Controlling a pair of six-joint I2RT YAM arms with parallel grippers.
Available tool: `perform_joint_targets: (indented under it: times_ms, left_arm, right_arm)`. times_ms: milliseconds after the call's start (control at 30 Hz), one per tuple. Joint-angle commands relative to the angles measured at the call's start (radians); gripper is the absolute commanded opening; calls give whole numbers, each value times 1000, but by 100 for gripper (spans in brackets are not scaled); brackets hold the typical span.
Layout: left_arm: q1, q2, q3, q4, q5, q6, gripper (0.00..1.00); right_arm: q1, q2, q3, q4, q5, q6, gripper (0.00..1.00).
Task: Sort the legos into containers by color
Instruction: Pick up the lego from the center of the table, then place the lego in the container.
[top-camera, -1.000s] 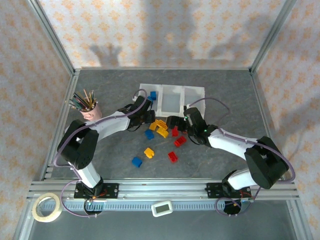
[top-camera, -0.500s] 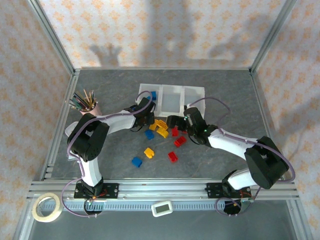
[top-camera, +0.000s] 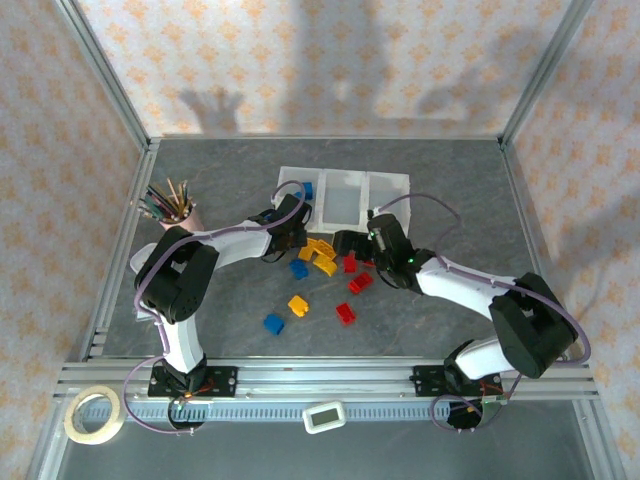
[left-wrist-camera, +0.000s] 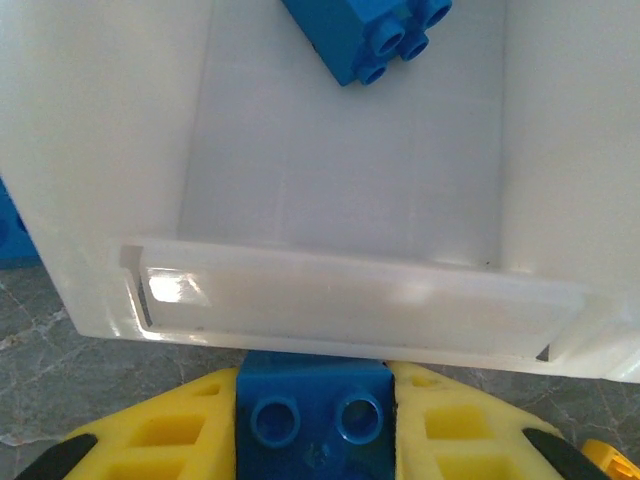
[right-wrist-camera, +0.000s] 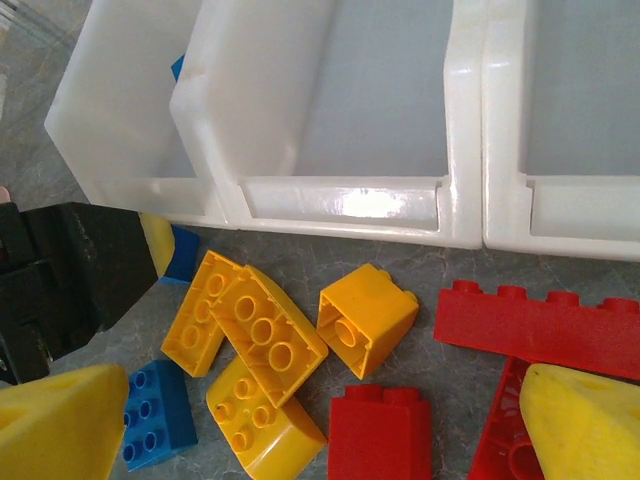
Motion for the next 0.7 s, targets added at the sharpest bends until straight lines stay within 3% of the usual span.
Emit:
perform_joint_targets:
  times_ms: [0,333,667]
  left_arm:
    - [-2,-57,-13,-13,-54,17,23]
    - [-2,-181,-17,-102,-79,30,11]
    - [-2,-177,148,-108,-109,44,11]
  right_arm:
    - [3,-34,42,-28,55,-34,100]
    - [-9,-84,69,-91,110,-32,100]
    - [-18,-61,132,-141,181,-27,100]
